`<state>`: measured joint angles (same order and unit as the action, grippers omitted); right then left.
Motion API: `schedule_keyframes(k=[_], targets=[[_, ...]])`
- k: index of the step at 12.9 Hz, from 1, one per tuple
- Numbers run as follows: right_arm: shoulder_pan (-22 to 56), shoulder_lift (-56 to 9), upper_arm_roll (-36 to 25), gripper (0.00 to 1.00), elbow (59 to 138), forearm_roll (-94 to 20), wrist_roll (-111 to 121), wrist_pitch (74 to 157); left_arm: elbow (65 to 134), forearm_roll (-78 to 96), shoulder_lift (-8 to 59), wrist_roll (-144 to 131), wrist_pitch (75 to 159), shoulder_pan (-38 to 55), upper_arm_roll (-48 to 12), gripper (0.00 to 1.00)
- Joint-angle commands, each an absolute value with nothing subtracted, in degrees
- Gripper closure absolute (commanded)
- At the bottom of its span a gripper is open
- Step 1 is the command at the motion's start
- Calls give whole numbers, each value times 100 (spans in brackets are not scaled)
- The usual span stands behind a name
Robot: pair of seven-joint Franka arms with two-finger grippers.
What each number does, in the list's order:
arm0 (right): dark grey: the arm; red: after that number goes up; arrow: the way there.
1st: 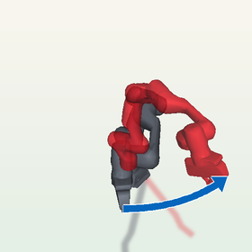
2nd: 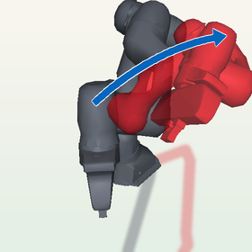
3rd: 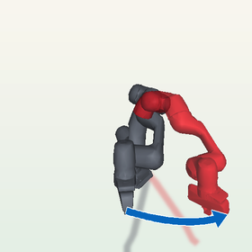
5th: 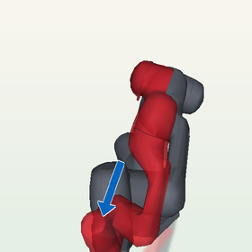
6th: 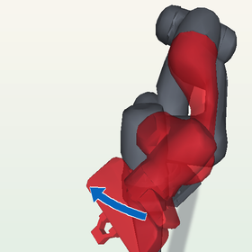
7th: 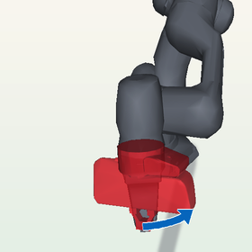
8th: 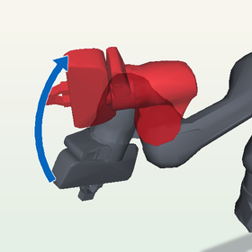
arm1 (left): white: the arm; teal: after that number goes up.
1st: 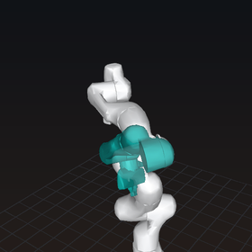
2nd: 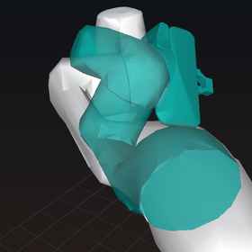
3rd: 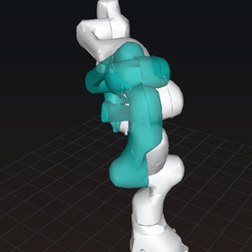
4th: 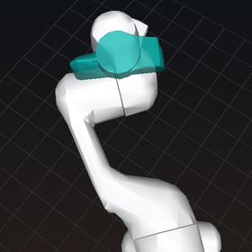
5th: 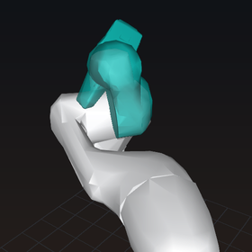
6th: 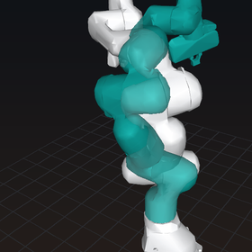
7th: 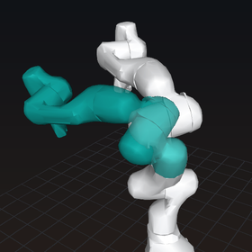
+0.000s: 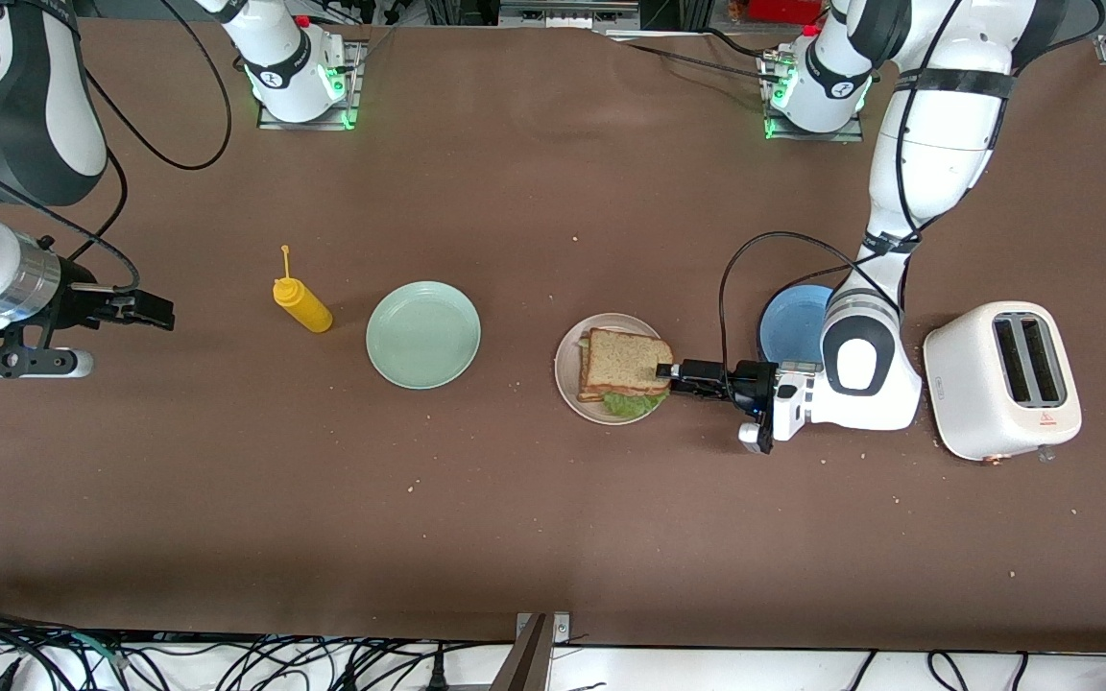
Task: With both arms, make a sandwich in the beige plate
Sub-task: 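Open the left gripper and draw it back toward the toaster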
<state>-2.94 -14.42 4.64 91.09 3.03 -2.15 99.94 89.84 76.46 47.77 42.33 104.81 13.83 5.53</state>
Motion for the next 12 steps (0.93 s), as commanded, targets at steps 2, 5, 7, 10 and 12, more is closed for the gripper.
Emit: schedule_keyframes(k=[2, 5, 7, 10, 12], targets=[[-369, -1336, 536, 0, 9220, 299, -229, 9984, 8833, 7506, 4676, 4254, 10661, 1371, 737, 0], [-369, -1336, 536, 0, 9220, 299, -229, 9984, 8816, 7497, 4615, 4201, 10635, 1371, 1062, 0], [-369, -1336, 536, 0, 9220, 299, -229, 9984, 8658, 7122, 4571, 4010, 10582, 1354, 1282, 0], [-369, -1336, 536, 0, 9211, 299, -272, 9984, 8552, 6094, 4343, 3175, 10573, 1345, 1406, 0], [-360, -1336, 536, 0, 9202, 308, -281, 9984, 8403, 5479, 4141, 2841, 10442, 1187, 1441, 0]])
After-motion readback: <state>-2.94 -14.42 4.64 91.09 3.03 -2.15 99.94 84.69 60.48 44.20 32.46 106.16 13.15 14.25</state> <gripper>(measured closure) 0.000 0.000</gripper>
